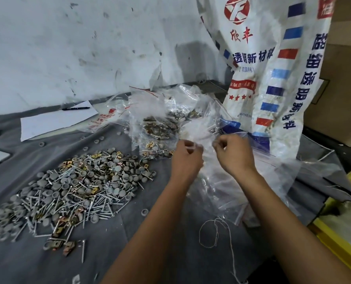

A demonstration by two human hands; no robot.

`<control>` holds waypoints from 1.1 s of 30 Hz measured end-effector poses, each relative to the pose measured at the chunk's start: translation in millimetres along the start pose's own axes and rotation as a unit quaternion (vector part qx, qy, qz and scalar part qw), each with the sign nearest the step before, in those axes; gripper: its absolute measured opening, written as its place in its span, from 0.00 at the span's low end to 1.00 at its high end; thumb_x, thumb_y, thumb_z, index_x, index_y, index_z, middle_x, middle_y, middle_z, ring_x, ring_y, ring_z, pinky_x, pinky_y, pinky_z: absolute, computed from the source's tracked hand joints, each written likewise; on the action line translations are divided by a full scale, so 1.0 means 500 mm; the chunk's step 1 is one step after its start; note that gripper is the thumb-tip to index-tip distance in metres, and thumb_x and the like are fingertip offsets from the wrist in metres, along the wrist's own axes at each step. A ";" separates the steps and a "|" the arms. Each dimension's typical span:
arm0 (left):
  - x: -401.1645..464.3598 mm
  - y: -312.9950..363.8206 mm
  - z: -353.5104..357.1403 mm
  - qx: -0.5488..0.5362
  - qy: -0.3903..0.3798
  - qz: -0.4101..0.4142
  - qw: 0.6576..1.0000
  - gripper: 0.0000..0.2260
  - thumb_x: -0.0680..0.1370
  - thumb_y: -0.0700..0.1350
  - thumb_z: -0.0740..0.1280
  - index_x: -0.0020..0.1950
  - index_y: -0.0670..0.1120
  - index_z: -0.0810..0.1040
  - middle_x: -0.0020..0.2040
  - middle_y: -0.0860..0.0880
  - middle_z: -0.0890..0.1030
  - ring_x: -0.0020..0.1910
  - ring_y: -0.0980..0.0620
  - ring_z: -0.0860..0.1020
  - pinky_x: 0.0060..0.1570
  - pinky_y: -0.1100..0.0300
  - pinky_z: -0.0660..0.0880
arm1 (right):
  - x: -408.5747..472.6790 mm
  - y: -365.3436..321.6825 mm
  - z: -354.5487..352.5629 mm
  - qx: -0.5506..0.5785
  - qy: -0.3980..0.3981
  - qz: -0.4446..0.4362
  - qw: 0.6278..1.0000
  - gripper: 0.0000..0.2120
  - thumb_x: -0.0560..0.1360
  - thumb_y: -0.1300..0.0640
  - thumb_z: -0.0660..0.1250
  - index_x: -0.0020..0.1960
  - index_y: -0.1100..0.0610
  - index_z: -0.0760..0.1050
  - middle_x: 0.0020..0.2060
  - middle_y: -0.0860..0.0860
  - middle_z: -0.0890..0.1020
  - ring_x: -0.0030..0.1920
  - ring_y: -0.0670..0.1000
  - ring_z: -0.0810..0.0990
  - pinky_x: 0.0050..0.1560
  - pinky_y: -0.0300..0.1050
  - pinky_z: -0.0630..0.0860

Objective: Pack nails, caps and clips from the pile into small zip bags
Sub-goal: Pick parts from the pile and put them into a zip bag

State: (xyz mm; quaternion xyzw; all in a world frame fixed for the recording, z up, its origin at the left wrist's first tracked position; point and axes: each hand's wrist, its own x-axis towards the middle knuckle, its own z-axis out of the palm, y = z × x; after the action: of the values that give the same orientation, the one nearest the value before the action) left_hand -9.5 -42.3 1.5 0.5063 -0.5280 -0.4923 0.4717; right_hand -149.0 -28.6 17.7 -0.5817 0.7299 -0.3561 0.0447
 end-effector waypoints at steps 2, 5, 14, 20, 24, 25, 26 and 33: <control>-0.010 0.019 -0.031 -0.077 -0.006 -0.029 0.997 0.09 0.84 0.49 0.66 0.59 0.46 0.72 0.52 0.42 0.82 0.39 0.48 0.84 0.39 0.57 0.81 | -0.004 -0.043 -0.012 0.104 0.023 -0.006 0.994 0.07 0.80 0.55 0.70 0.44 0.53 0.85 0.40 0.48 0.86 0.42 0.49 0.84 0.45 0.45 0.78; -0.034 0.042 -0.105 -0.148 -0.032 -0.095 0.984 0.16 0.85 0.56 0.63 0.64 0.44 0.73 0.56 0.39 0.82 0.46 0.44 0.85 0.42 0.55 0.84 | -0.036 -0.132 -0.012 0.363 -0.009 0.028 0.931 0.09 0.80 0.58 0.69 0.42 0.54 0.83 0.39 0.50 0.86 0.37 0.47 0.82 0.38 0.44 0.77; -0.131 0.073 -0.442 -0.194 0.018 -0.006 0.981 0.03 0.81 0.39 0.69 0.54 0.42 0.81 0.43 0.46 0.86 0.37 0.51 0.83 0.34 0.61 0.80 | -0.173 -0.328 0.086 0.640 -0.269 0.079 0.715 0.07 0.81 0.65 0.64 0.50 0.61 0.81 0.44 0.58 0.85 0.39 0.52 0.84 0.31 0.43 0.77; -0.228 0.057 -0.650 0.023 -0.015 0.032 0.999 0.12 0.83 0.33 0.64 0.48 0.46 0.83 0.40 0.47 0.80 0.34 0.55 0.76 0.33 0.66 0.74 | -0.207 -0.381 0.163 0.641 -0.418 0.170 0.621 0.38 0.79 0.28 0.54 0.61 0.61 0.80 0.53 0.62 0.85 0.46 0.58 0.85 0.42 0.50 0.83; -0.251 0.050 -0.706 0.137 -0.063 0.023 0.988 0.11 0.83 0.34 0.63 0.48 0.44 0.83 0.42 0.52 0.82 0.38 0.56 0.75 0.35 0.67 0.73 | -0.215 -0.398 0.197 0.570 -0.432 0.145 0.684 0.31 0.67 0.34 0.73 0.55 0.61 0.83 0.47 0.59 0.86 0.40 0.54 0.85 0.37 0.48 0.83; -0.250 0.046 -0.708 0.130 -0.062 0.020 0.989 0.11 0.84 0.34 0.62 0.48 0.44 0.83 0.42 0.53 0.82 0.37 0.57 0.76 0.36 0.67 0.74 | -0.218 -0.402 0.206 0.549 -0.431 0.124 0.705 0.25 0.66 0.42 0.77 0.52 0.60 0.83 0.45 0.58 0.86 0.38 0.52 0.84 0.35 0.47 0.82; -0.246 0.041 -0.705 0.121 -0.058 0.020 0.991 0.12 0.84 0.34 0.62 0.49 0.44 0.82 0.42 0.52 0.80 0.36 0.58 0.76 0.35 0.66 0.75 | -0.222 -0.404 0.212 0.534 -0.426 0.107 0.722 0.19 0.65 0.49 0.79 0.51 0.59 0.84 0.43 0.57 0.86 0.36 0.51 0.84 0.34 0.46 0.81; -0.183 -0.056 -0.665 0.062 0.094 0.082 0.990 0.06 0.84 0.38 0.65 0.53 0.47 0.80 0.32 0.44 0.73 0.28 0.50 0.71 0.27 0.59 0.67 | -0.210 -0.385 0.249 0.522 -0.317 0.062 0.790 0.08 0.76 0.65 0.73 0.47 0.53 0.86 0.43 0.53 0.88 0.42 0.51 0.85 0.38 0.44 0.82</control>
State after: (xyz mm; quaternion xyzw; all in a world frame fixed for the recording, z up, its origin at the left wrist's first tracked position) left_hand 327.7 34.9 -3.3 0.5337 -0.5506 -0.3681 0.5259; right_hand 101.5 -7.8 -1.5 -0.5037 0.4125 -0.4750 0.5921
